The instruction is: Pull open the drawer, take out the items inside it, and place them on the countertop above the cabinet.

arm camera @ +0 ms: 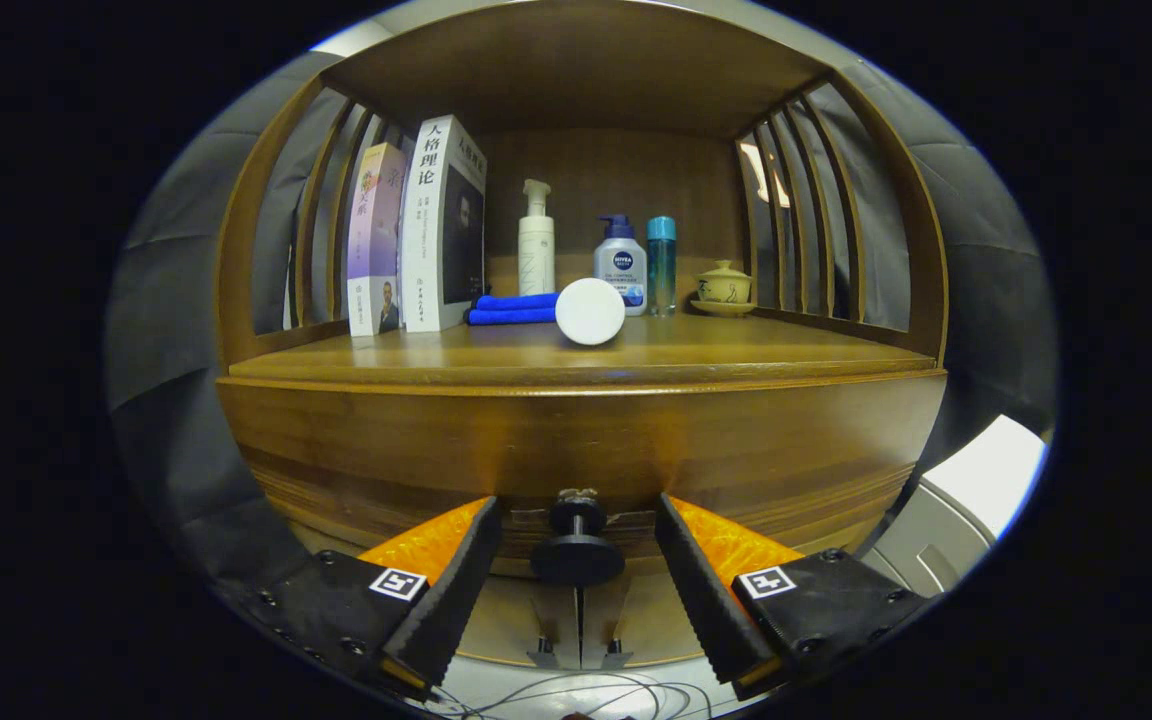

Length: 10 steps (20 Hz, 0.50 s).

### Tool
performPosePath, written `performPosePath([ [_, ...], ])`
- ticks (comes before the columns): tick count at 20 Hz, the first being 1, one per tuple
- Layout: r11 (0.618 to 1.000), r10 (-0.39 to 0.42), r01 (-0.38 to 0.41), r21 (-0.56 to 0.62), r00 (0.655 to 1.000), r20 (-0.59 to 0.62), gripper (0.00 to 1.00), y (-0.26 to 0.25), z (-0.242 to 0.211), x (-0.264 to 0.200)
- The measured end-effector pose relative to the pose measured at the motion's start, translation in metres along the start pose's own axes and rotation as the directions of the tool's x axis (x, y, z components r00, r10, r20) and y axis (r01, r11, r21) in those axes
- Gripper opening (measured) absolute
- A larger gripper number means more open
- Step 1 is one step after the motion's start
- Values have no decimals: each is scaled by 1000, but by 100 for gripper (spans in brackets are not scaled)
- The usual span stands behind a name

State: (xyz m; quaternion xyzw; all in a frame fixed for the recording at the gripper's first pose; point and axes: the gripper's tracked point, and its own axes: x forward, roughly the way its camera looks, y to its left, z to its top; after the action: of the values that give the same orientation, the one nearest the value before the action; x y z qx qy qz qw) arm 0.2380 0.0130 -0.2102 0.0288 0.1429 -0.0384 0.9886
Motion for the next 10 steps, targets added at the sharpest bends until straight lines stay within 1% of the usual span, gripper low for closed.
performPosePath([
  [2, 1000, -12, 12, 9, 999, 36, 98, -8, 16, -21],
  [4, 999, 50, -51, 4, 993, 111, 97, 1, 45, -52],
  [5, 997, 72, -70, -19, 989, 130, 97, 5, 57, -70],
  [7, 996, 75, -68, -49, 984, 163, 97, 0, 77, -103],
  [10, 996, 87, -87, -13, 973, 216, 97, -1, 100, -154],
])
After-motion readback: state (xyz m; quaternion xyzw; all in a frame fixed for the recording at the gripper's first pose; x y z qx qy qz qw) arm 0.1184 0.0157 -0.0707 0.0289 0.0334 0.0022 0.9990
